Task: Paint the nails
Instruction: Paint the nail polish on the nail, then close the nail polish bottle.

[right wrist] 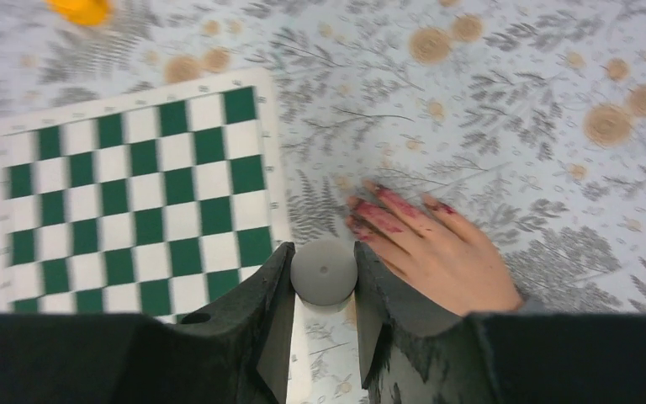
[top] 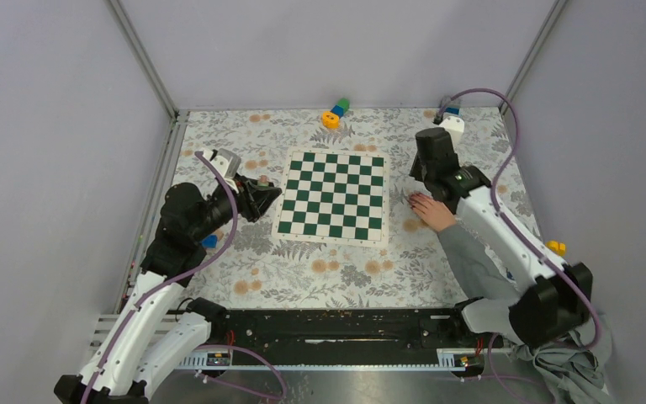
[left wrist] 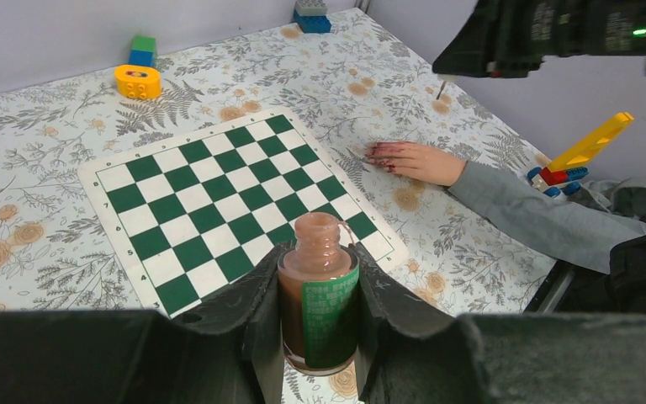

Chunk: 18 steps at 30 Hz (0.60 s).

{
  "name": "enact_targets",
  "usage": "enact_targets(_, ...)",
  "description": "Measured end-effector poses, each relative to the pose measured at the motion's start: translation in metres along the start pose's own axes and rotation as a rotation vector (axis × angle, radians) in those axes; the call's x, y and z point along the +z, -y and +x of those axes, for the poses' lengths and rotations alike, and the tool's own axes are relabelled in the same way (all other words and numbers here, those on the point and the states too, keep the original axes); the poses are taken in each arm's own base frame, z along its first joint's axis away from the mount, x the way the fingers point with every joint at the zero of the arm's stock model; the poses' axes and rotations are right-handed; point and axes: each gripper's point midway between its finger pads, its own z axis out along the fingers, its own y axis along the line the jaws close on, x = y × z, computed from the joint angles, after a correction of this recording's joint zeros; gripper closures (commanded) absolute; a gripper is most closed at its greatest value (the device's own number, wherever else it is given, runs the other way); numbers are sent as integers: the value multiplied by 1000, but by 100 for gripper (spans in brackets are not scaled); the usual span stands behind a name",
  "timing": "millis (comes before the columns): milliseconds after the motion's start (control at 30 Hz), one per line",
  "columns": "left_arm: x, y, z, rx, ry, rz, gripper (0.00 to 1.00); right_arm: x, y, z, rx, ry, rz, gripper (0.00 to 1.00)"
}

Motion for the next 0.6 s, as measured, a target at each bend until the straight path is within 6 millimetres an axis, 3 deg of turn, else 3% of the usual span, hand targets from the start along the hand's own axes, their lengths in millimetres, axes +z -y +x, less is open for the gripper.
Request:
enact_targets(100,0,1,0,-1,-2,6,100,-27,-8,-9,32,55,-140,100)
enact_targets(300,0,9,-1,4,-1,52,100,-77,-36,-6,22,74,-457,100)
enact_targets(433,0,29,-3,16,0,165,100,-114,-63,-9,1,76,-691,100)
enact_targets(600,-1,65,4,20,-37,367,100,-180,-90,-15,-19,117,-1032,100)
